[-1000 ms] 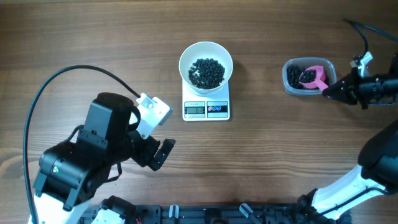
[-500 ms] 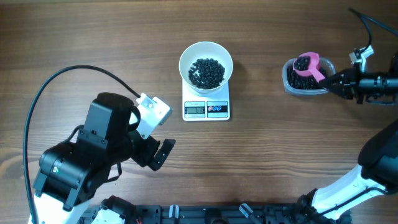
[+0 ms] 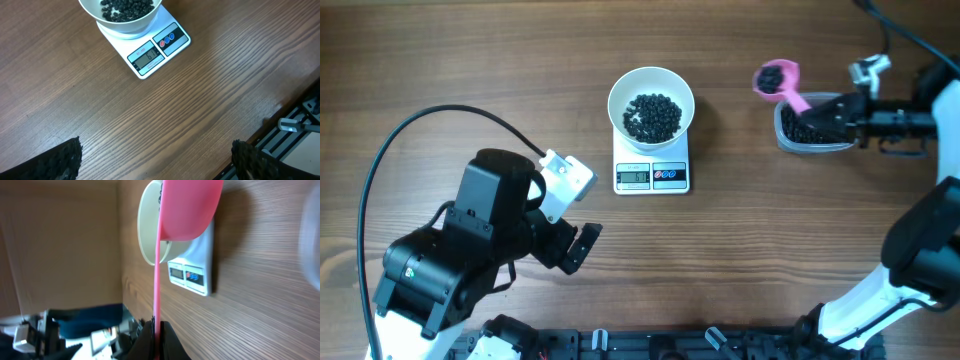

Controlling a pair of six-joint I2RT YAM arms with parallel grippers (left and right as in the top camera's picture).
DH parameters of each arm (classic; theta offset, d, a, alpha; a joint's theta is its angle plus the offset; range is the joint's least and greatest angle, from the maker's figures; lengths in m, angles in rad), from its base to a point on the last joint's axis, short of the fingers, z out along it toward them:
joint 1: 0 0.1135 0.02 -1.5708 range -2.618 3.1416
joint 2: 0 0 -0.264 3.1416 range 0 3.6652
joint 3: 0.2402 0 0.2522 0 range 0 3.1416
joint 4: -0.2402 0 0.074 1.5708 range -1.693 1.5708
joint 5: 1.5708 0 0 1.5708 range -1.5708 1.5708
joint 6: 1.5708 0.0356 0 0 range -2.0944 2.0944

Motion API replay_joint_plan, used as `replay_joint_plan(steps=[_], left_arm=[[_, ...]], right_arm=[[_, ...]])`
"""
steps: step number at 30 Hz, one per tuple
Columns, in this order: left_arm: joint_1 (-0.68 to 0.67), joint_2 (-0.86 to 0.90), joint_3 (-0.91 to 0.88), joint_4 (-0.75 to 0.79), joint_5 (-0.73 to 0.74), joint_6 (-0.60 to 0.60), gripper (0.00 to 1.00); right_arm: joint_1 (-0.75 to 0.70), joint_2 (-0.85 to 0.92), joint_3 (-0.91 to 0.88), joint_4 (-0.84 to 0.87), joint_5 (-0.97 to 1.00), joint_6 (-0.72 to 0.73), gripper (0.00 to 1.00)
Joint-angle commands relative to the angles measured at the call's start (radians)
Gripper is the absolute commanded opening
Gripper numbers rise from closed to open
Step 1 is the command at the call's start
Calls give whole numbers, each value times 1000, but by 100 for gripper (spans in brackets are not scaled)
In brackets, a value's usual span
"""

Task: Scoop item into bowl and weigh 150g on scale
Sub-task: 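Carry the scoop over the white bowl and pour beans in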

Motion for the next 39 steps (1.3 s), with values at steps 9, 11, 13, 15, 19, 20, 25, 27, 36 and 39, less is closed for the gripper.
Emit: replay_joint_plan(steps=[9, 11, 13, 15, 19, 20, 25, 27, 36, 39], left_arm=[[5, -5, 10, 3, -2, 12, 100], [5, -5, 10, 3, -2, 12, 100], [5, -5, 10, 3, -2, 12, 100], [5, -5, 10, 3, -2, 12, 100], [5, -5, 10, 3, -2, 12, 100], [5, -5, 10, 3, -2, 12, 100], [5, -5, 10, 3, -2, 12, 100], [5, -5, 10, 3, -2, 12, 100], [5, -5, 10, 3, -2, 12, 100], [5, -5, 10, 3, -2, 12, 100]], right_arm=[[264, -76, 9, 203, 18, 124, 5], [310, -77, 9, 246, 59, 134, 4], [351, -78, 9, 285, 93, 134, 5], [390, -80, 9, 327, 148, 156, 5], [468, -90, 9, 404, 292, 178, 5], [488, -97, 9, 422, 322, 178, 4], [591, -133, 9, 485, 596, 178, 5], [635, -144, 9, 503, 718, 178, 5], [793, -150, 9, 530, 1078, 174, 4], [828, -150, 9, 531, 1157, 174, 5]])
